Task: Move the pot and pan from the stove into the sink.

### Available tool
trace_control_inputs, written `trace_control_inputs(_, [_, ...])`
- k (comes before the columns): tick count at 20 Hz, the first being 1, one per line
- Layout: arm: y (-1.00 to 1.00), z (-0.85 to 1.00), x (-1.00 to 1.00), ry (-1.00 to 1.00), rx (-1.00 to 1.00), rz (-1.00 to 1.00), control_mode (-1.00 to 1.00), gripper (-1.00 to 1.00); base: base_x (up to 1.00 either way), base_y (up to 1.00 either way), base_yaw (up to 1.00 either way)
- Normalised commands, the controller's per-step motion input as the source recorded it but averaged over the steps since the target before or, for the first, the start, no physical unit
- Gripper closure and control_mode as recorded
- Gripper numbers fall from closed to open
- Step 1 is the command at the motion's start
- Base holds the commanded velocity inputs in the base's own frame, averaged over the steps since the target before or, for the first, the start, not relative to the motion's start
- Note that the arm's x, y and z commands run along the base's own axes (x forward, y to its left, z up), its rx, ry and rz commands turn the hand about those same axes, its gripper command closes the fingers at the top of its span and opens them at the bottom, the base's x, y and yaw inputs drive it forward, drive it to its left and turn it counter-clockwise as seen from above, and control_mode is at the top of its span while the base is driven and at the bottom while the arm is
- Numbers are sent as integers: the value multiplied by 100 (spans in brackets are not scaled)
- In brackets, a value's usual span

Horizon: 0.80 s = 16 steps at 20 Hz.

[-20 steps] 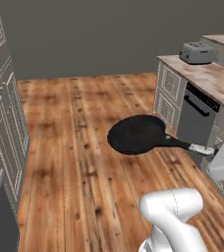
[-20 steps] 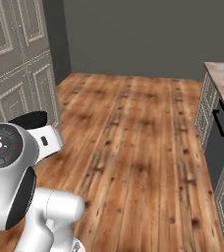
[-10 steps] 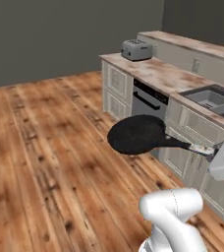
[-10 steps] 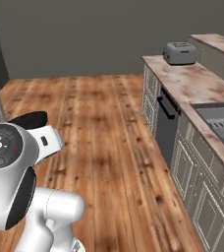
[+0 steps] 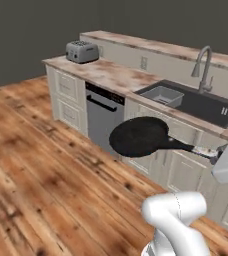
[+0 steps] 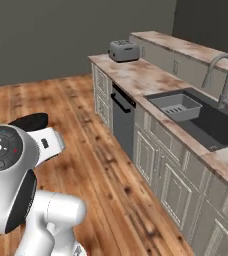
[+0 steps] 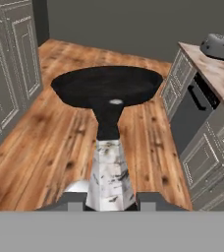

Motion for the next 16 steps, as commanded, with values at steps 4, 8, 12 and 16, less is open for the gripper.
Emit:
trace_control_inputs(4, [0,0,0,0,0,0,100,100,7,0,-45])
trace_control_inputs(8, [0,0,0,0,0,0,100,100,7,0,-44])
trace_control_inputs(12, [0,0,0,0,0,0,100,100,7,-2,-45])
trace_control_inputs(16, [0,0,0,0,0,0,100,100,8,-3,-46])
